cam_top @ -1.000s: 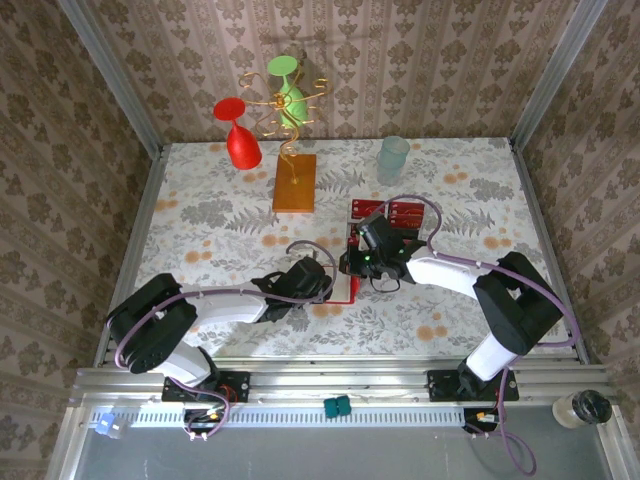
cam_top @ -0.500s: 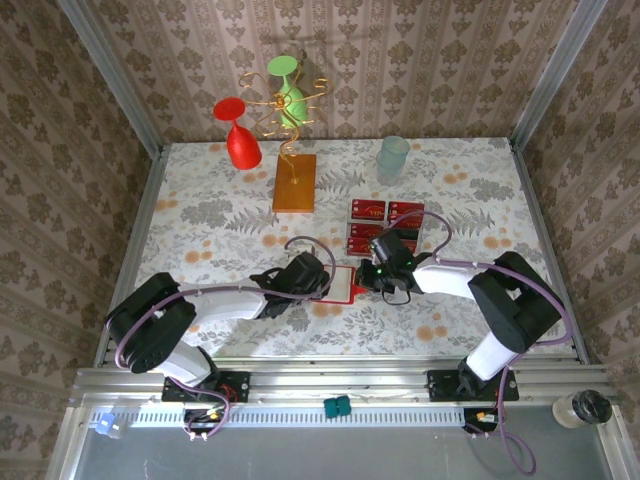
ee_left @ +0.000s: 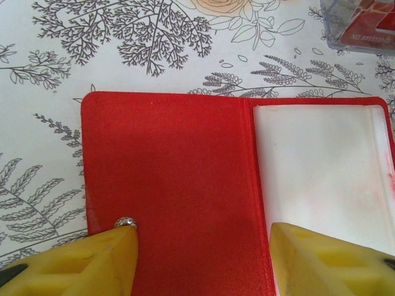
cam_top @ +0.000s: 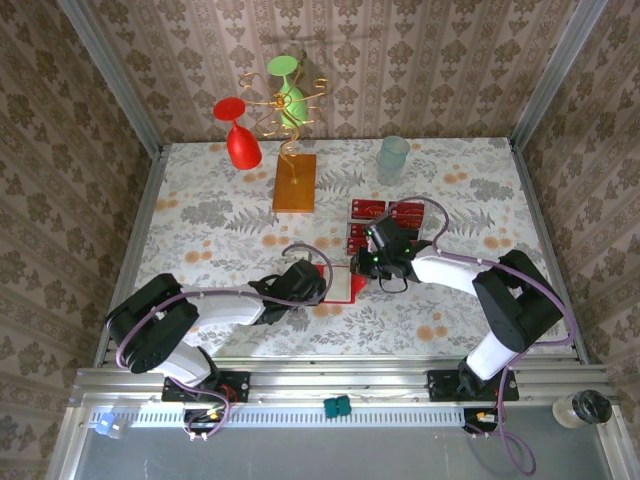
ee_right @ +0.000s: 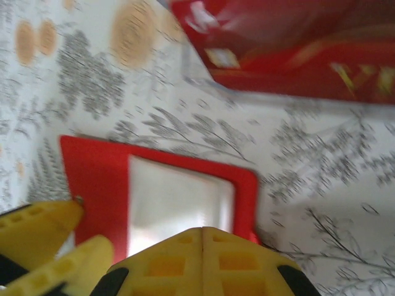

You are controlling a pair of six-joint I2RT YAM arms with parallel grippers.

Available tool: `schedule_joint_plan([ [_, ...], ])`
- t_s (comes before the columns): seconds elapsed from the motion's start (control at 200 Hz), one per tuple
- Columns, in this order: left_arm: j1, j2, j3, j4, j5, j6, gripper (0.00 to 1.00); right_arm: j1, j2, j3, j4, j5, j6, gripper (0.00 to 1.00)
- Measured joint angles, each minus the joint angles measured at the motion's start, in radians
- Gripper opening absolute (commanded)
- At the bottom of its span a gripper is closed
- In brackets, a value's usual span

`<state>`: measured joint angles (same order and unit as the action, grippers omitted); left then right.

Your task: Put the credit cards into the card holder

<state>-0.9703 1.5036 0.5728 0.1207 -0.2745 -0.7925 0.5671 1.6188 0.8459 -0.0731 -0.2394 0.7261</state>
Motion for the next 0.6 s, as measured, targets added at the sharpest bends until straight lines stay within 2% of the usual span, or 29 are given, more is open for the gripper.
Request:
schedule_joint_plan([
  [0.205, -0.005, 0.0, -0.002, 0.004, -0.006, 0.0, 0.59, 0.034, 0.053, 0.092, -0.022, 0.0, -0.023, 0.04],
  [0.6, -0.005, 0.0, -0.002, 0.005, -0.007, 0.0, 0.62, 0.051, 0.165, 0.12, -0.077, -0.001, -0.051, 0.03],
])
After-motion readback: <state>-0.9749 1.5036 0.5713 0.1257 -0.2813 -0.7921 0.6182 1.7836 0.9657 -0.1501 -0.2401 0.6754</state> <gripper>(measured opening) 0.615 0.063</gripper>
